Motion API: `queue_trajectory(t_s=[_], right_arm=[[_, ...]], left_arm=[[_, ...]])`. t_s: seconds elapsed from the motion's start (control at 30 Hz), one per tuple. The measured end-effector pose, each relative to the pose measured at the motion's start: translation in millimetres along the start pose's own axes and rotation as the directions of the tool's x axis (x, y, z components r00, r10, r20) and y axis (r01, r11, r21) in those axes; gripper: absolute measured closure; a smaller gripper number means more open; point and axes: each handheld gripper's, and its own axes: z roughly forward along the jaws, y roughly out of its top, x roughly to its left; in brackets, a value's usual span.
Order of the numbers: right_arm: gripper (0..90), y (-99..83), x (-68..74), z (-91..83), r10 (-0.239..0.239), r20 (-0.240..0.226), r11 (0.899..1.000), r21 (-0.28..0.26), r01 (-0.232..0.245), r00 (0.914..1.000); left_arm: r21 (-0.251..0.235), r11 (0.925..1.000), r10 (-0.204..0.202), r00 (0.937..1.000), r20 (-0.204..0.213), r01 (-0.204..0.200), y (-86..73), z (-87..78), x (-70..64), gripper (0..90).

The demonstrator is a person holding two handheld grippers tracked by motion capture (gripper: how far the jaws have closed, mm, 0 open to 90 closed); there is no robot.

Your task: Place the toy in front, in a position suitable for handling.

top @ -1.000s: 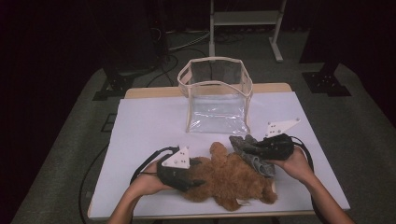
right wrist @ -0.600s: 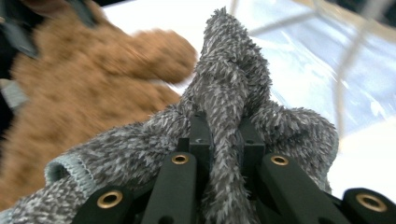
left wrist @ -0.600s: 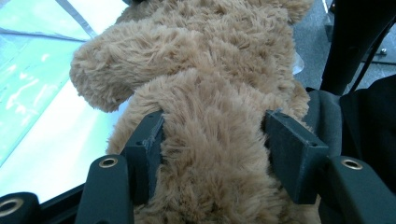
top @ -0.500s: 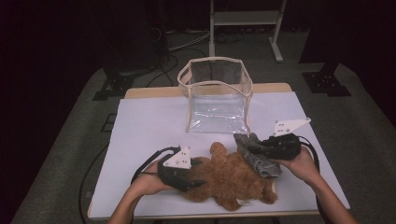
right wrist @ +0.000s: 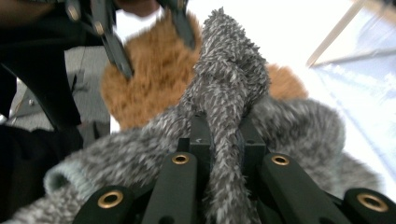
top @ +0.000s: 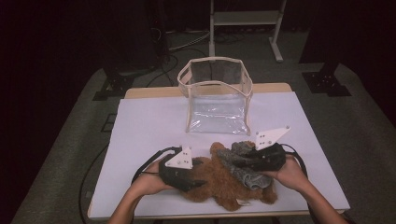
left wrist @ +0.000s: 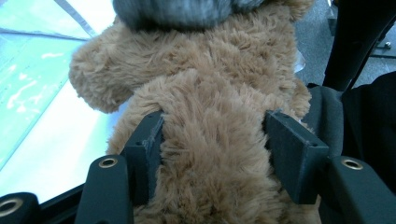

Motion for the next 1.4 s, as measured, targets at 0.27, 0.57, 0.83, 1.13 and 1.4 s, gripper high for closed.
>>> queue_trajectory(t_s=[0.27,0.57,0.83,1.13,1.4], right_arm=[[80.8,-26.8,0.1,-4.7,0.038,0.023,0.999,-0.032,-0.037,0.9990],[81.0,-38.8,0.1,-14.0,0.051,0.031,0.998,-0.040,-0.050,0.9982],[81.0,-39.6,14.0,-15.4,0.034,0.015,0.998,-0.049,-0.033,0.9993],[80.7,-38.1,14.4,-17.2,0.030,0.025,0.998,-0.065,-0.028,0.9992],[79.9,-22.7,-3.3,-18.3,0.055,0.037,0.994,-0.096,-0.052,0.9978]], left_arm=[[-0.023,0.9995,-0.024,0.9996,-0.017,0.023,1.2,-21.2,11.3,32.0],[-0.006,0.9946,-0.104,0.9946,0.004,0.104,-14.8,-12.0,16.4,32.1],[-0.006,0.9945,-0.104,0.9926,0.064,0.105,-5.7,-13.4,19.5,23.3],[0.066,0.9937,-0.096,0.9916,0.087,0.090,-0.6,9.0,20.2,37.6],[0.049,0.9943,-0.094,0.9953,-0.022,0.095,-1.6,0.4,28.9,55.1]])
